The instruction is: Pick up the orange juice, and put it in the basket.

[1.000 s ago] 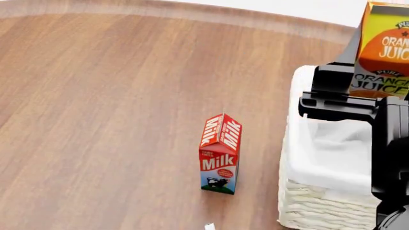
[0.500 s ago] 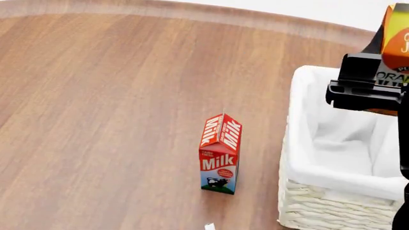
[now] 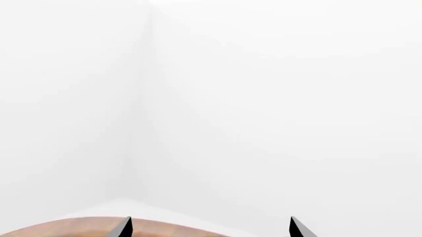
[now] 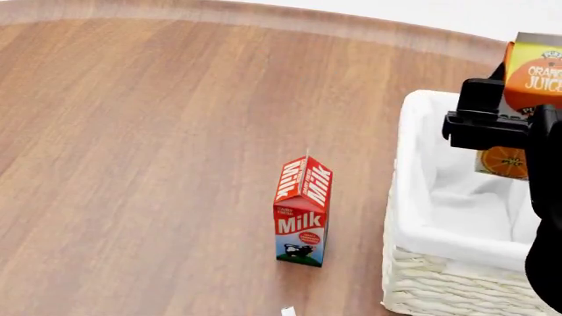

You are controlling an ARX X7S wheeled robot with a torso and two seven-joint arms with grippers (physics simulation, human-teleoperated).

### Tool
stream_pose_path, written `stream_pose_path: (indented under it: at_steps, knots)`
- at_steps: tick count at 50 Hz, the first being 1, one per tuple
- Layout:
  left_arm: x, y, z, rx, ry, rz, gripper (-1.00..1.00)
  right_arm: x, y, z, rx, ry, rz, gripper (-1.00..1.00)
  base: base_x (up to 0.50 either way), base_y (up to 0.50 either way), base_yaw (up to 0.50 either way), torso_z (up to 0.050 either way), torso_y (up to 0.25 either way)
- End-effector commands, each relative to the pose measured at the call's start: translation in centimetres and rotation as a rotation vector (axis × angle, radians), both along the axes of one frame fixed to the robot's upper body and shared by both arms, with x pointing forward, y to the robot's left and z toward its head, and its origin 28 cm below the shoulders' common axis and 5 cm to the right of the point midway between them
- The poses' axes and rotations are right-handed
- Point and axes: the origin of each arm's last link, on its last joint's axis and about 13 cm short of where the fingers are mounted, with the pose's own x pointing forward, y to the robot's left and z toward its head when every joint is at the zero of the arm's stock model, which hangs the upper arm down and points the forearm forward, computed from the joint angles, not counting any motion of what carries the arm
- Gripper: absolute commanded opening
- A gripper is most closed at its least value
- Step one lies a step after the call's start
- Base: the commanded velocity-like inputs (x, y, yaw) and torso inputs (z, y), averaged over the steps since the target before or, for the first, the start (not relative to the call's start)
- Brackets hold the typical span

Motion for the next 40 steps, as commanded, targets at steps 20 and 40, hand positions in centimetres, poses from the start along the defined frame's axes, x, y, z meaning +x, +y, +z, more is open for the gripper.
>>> stream_pose_path:
  at_steps: [20,40]
  knots:
    - [0.3,0.0,-0.3,-0.001,0.008,0.001,1.00,3.1,-0.3,-1.9,0.056,0.120,0.030,-1.00,0.00,0.00,0.00,0.000,0.001]
    - [0.3,0.0,-0.3,-0.005,-0.002,-0.002,1.00,4.4,-0.5,-3.5,0.089,0.163,0.005,-1.00,0.00,0.00,0.00,0.001,0.001]
